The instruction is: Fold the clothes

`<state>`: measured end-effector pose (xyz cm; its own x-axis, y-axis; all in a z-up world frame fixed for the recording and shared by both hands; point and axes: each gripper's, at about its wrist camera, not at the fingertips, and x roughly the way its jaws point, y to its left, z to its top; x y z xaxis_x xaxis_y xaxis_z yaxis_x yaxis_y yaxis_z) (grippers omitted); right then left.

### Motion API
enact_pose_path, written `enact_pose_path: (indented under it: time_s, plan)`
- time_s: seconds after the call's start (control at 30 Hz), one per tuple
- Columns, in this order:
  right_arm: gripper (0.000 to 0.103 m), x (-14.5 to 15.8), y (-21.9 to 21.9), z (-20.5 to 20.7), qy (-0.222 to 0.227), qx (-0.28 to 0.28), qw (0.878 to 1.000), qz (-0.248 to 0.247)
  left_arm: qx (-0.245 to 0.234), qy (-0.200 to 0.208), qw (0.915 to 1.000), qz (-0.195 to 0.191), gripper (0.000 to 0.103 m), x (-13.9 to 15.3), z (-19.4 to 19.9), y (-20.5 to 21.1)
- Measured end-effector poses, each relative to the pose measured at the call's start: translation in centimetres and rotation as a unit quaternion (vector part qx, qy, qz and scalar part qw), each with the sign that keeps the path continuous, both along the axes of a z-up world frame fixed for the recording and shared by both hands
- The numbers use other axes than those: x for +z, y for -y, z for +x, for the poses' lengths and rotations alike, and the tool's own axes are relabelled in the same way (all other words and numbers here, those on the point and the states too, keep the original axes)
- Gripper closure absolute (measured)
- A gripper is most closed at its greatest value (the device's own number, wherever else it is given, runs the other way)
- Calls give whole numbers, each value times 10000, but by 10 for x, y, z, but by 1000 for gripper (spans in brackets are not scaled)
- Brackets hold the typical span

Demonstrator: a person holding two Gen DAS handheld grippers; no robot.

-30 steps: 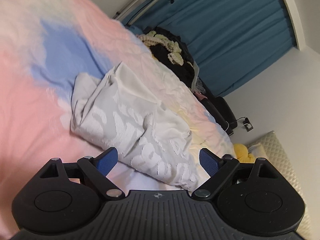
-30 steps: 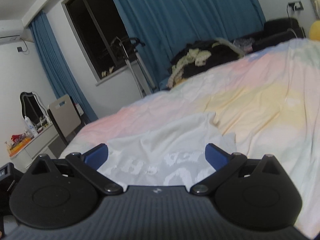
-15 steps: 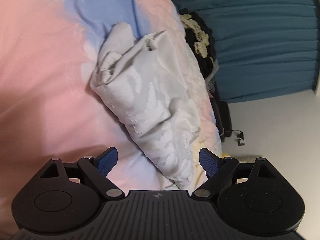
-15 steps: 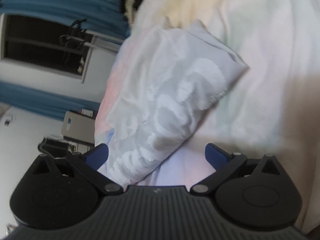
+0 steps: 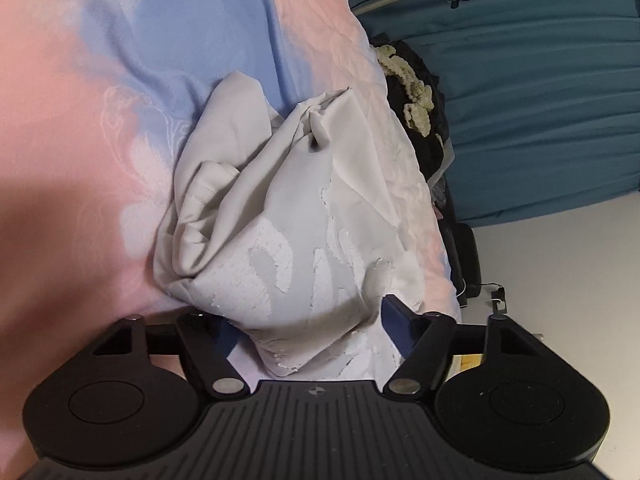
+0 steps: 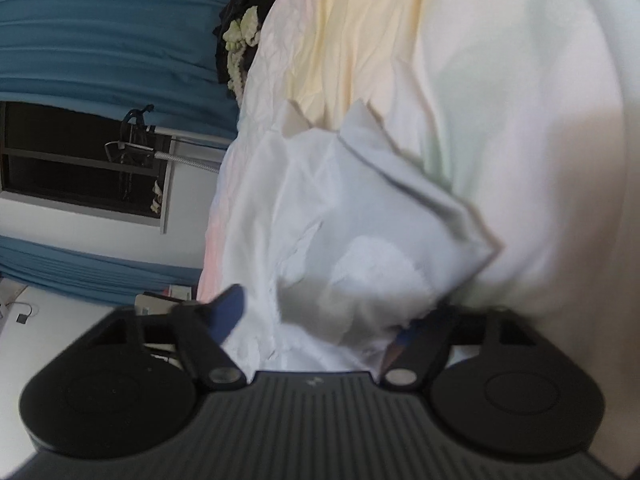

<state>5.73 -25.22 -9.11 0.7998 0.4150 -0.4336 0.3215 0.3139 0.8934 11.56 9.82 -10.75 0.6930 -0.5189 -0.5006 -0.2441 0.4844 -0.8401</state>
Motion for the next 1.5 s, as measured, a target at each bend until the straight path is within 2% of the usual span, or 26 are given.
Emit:
enact_pose_path:
  time_s: [0.07,0.1,0.13,0.23,0.4,0.53,0.77,0.93,1.07,1.13,1.17,1.23,1.33,1.43,1.5]
  plan:
    - [65,-4,3,-3,39,-35,10000,-11,43,13,10000,35,48,1,0,-1]
    - [73,-5,5,-5,69,-50,10000,-12,56,38,10000,67,58,3,-1,-1]
    - [75,-3,5,-7,128,-59,9999,-1,68,64,9999,100,68,6,-2,-2]
    - [80,11,5,-18,461,-111,9989,59,104,152,9997,184,78,13,-6,-2]
    - [81,59,13,-41,1094,-231,9937,-62,51,710,9974,-56,81,57,-20,4]
    - [81,94,43,-43,1372,-506,9891,183,-102,972,9951,-146,81,99,-10,34]
    - [81,150,142,-11,1873,-1156,9753,162,-861,1318,9875,24,81,163,68,141]
    - [81,180,228,19,2200,-1591,9618,-343,-1498,1721,9736,90,81,185,133,235]
    - [79,174,277,34,2447,-1823,9466,-1042,-1898,2373,9519,397,80,164,166,301]
    - [79,148,293,34,2243,-1851,9463,-1413,-2153,2601,9380,780,80,132,166,324]
    - [79,131,298,33,1960,-1844,9496,-1610,-2306,2591,9330,958,80,112,168,333]
    - [79,85,306,32,1345,-1730,9596,-1765,-2565,2271,9319,1188,80,68,173,344]
    - [80,19,310,32,496,-1508,9719,-1737,-2852,1828,9290,1494,81,14,171,346]
    - [79,-13,308,29,308,-1481,9739,-1693,-2948,1851,9238,1597,80,-4,168,340]
    - [76,-16,309,29,318,-1533,9719,-1756,-2951,1805,9233,1670,76,-1,167,337]
